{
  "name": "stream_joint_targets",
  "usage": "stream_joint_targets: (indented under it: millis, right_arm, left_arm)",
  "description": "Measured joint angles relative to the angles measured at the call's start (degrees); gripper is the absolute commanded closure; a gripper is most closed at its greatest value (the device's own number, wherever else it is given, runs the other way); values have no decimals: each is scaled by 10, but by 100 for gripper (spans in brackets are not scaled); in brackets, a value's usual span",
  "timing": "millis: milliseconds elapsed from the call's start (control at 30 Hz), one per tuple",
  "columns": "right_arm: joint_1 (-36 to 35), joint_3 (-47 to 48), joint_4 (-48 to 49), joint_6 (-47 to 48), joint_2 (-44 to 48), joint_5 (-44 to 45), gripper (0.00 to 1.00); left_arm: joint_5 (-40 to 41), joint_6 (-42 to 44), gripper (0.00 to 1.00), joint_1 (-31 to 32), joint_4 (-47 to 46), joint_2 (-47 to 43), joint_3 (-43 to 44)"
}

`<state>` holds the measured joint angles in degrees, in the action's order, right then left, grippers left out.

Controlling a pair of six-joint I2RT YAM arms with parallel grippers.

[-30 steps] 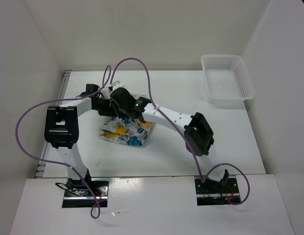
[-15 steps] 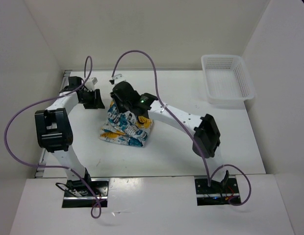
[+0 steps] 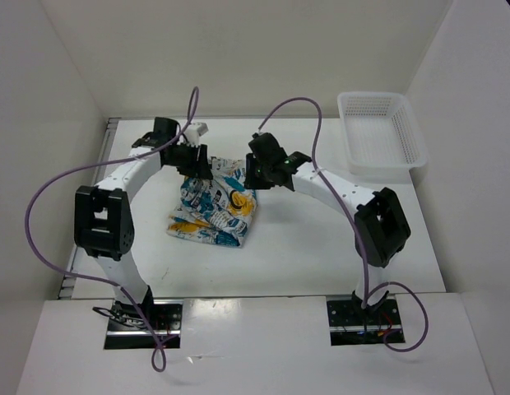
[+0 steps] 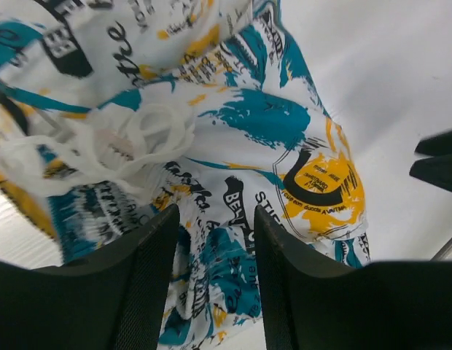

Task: Fold and stack the shorts
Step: Fold the shorts

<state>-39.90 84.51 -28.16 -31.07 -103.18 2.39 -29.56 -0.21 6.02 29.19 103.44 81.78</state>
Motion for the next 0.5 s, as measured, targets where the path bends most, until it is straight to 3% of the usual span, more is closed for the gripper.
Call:
stream_joint_targets:
  millis: [33, 200, 367, 500]
  right_arm:
    - [1, -1, 2, -5, -6, -14, 81]
    - [-1, 0, 16, -17, -53, -76, 85]
    - [0, -1, 19, -21, -146, -78, 97]
    - [6, 11, 22, -25, -167, -68, 97]
  left_arm:
    - [-7, 0, 48, 6, -5, 4, -7]
    - [13, -1, 52, -11, -28, 51, -55]
    - [19, -5, 52, -57, -43, 74, -99]
    - [19, -5, 52, -67, -53, 70, -106]
